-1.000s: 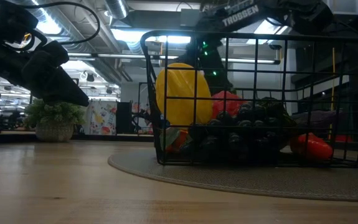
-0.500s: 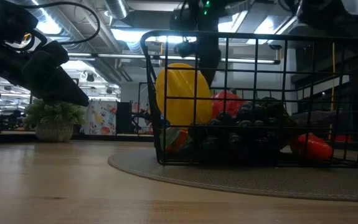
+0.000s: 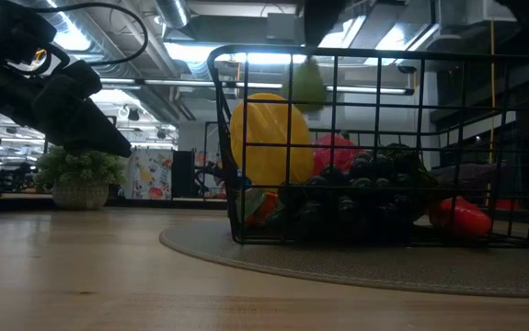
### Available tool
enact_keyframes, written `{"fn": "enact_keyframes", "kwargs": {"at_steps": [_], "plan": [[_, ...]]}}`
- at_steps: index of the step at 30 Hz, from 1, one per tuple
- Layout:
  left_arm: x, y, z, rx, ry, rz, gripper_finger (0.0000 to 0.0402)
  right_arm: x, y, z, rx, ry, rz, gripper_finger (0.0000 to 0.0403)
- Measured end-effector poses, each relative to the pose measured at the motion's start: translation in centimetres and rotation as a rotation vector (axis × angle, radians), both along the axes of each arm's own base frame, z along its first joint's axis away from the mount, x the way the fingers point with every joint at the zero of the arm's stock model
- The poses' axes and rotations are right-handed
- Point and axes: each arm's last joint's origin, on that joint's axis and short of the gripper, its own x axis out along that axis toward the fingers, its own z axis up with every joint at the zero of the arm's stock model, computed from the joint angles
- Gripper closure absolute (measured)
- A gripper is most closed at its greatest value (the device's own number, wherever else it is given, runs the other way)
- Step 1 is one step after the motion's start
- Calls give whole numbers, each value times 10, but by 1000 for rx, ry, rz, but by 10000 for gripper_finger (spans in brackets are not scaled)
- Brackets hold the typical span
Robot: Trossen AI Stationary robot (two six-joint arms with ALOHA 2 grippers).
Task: Build produce basket
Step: Put the green pear into the black wire basket, then put the orange tangerine into the black wire basket
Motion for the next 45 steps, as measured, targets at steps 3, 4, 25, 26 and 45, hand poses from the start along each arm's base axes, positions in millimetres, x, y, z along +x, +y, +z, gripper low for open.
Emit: {"fn": "enact_keyframes", "kwargs": {"at_steps": [3,4,25,26,45], "plan": [[0,0,0,0,0,0,245,-12,22,17,-6,-50,57,403],[0,0,0,0,0,0,245,-16,29,22,-8,-67,75,403],[0,0,0,1,0,-1,245,-63,96,66,128,-249,137,403],[0,0,0,1,0,-1,245,-65,97,67,133,-250,154,402],[0,0,0,1,0,-1,245,-71,99,71,142,-266,161,268]]}}
